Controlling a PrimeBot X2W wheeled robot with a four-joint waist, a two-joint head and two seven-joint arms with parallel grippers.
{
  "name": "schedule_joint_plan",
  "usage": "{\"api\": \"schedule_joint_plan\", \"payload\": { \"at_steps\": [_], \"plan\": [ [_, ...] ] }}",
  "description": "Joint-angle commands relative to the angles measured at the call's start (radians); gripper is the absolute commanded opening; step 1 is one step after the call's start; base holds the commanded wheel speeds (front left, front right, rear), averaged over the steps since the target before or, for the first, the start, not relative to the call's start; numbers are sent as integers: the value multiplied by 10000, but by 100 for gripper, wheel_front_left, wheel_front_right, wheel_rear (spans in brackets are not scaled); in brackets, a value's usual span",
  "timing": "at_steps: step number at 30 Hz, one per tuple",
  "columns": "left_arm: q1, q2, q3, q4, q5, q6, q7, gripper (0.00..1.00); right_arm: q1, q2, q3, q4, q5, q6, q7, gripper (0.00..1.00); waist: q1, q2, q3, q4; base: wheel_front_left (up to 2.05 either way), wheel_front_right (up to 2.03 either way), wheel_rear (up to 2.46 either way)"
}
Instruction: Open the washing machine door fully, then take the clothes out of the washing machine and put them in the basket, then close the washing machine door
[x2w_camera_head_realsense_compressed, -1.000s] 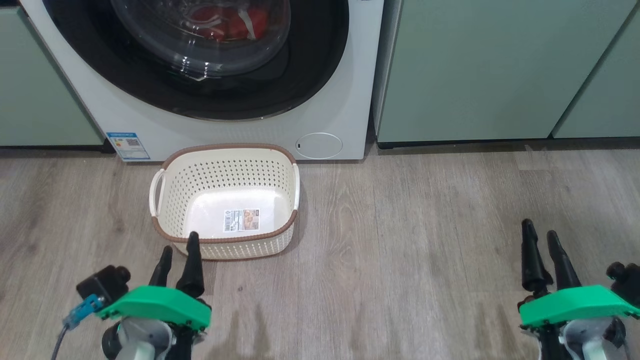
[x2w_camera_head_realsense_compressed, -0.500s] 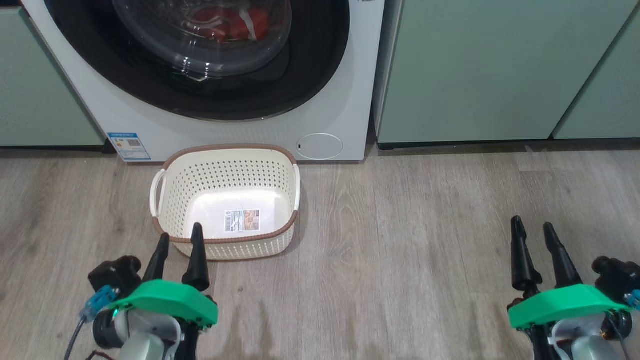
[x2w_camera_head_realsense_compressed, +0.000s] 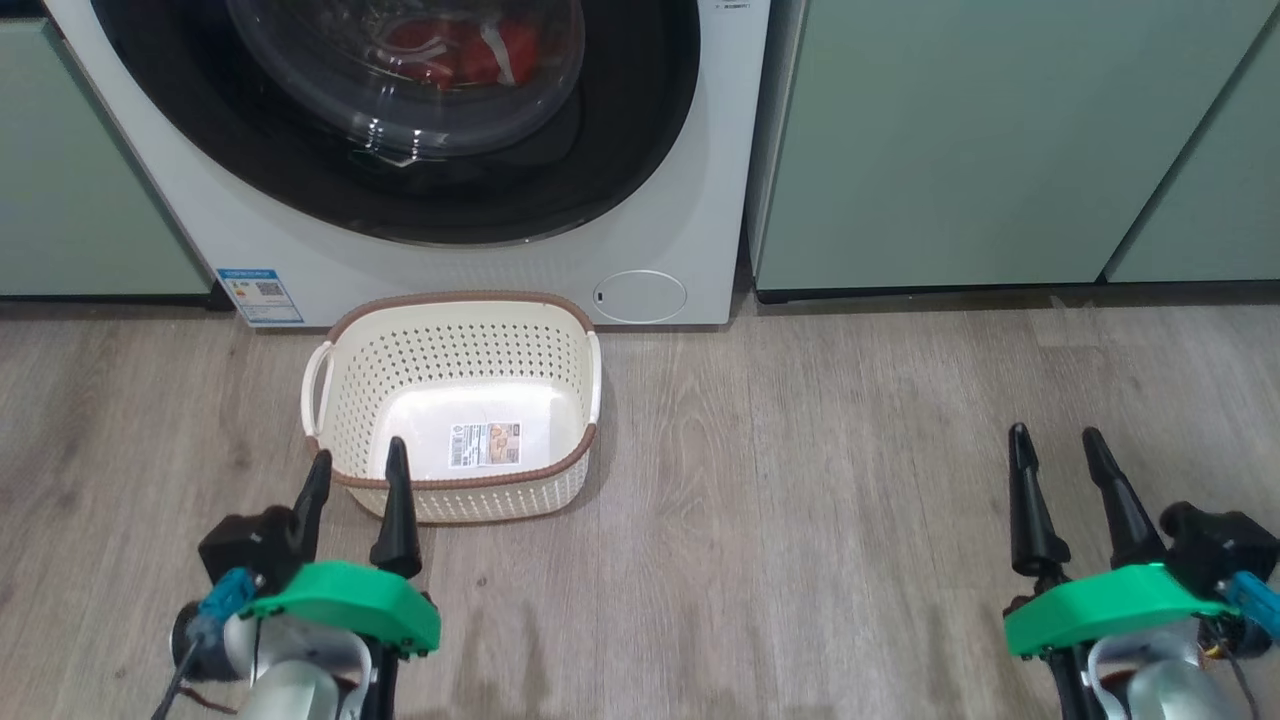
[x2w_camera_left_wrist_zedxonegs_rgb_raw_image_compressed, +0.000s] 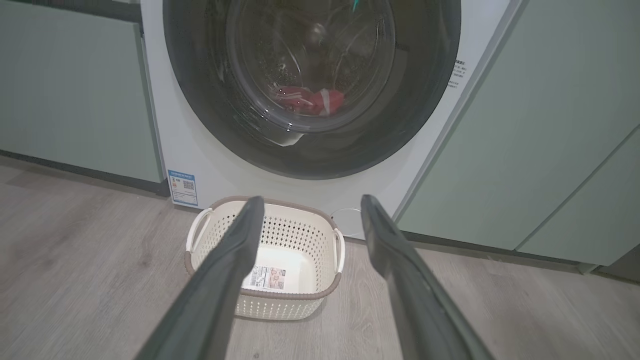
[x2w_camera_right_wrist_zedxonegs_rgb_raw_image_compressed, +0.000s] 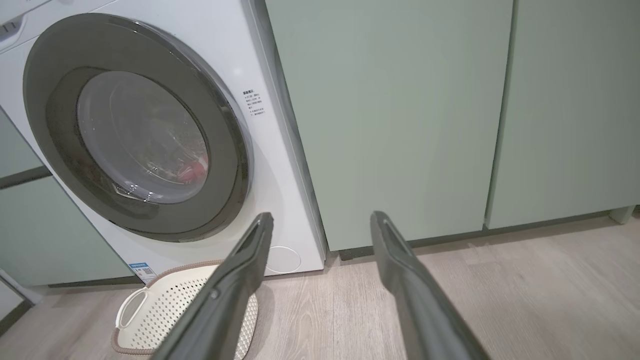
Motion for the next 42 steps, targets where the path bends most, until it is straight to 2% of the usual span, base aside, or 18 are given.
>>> {"api": "schedule_joint_plan", "payload": {
  "at_steps": [1, 13, 27, 42],
  "plan": [
    [-590, 119, 194, -402, 312, 90, -161, 100, -490, -52, 213, -342, -314, -6, -156, 100, 0, 0, 0, -1, 0, 0, 0],
    [-665, 7, 330, -371, 1658, 104, -515, 100, -558, -55, 417, -68, -1622, -7, -510, 100, -1, 0, -6, -30, 0, 0, 0],
    [-876, -213, 820, 222, 3196, -209, -956, 100, -617, -58, 538, -219, -2831, -7, -952, 100, -1, 0, 62, -16, 0, 0, 0],
    [-999, -304, 1088, 583, 3162, -486, -964, 100, -642, -58, 443, -118, -2537, -7, -960, 100, -1, 0, 128, 6, 0, 0, 0]
  ]
}}
